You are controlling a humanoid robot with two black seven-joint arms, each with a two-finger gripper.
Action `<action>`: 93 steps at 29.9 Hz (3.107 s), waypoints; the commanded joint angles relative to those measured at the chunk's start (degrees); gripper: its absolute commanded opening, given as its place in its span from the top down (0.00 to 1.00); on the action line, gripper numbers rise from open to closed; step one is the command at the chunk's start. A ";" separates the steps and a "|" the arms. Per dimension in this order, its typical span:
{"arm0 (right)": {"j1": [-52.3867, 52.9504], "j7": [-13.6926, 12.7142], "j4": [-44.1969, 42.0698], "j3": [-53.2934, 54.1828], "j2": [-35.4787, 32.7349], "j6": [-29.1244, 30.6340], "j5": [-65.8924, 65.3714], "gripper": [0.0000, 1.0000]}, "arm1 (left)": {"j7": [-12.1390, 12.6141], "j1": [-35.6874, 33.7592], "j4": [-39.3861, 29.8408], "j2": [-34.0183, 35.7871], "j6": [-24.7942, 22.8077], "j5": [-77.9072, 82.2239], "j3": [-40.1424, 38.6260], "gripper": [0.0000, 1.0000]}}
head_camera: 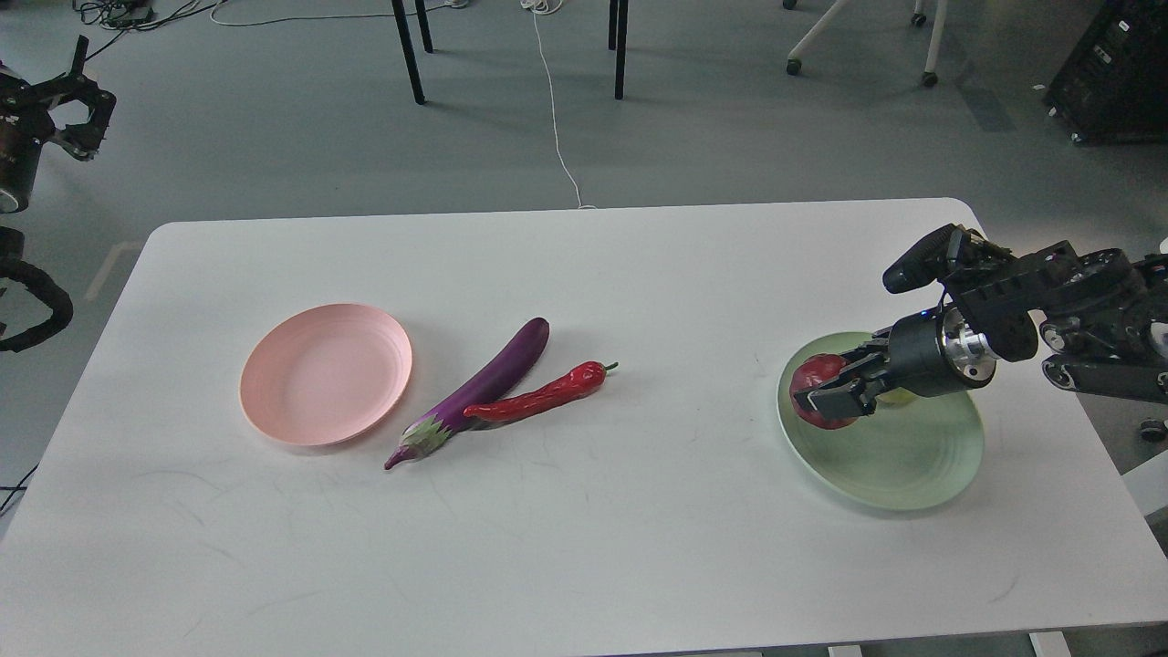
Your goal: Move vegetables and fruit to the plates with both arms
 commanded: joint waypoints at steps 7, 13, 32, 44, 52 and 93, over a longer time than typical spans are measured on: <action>0.08 0.01 0.41 -2.12 -1.00 2.11 -3.87 0.57 | 0.00 -2.42 -0.18 1.88 0.00 -0.22 -0.75 0.02; 1.66 0.01 1.02 -2.38 -1.09 6.07 -3.79 0.26 | 0.00 -3.12 -0.09 1.62 0.00 -0.13 -0.57 0.02; 1.49 0.01 1.30 7.52 -7.24 7.48 -2.47 0.01 | 0.79 -3.39 -0.18 1.45 0.00 0.48 2.58 0.02; -2.73 0.01 -12.76 31.17 -6.01 13.80 21.61 0.01 | 0.00 -3.56 -0.97 -0.40 0.00 15.41 7.77 0.02; -11.16 0.01 -21.91 50.86 -5.92 15.03 25.20 0.01 | -0.18 -6.02 -8.43 0.22 0.00 32.72 17.88 0.02; -57.49 0.01 -21.65 92.10 -13.83 26.25 75.93 0.01 | 1.41 -5.50 -14.25 -15.78 20.44 130.47 40.56 0.21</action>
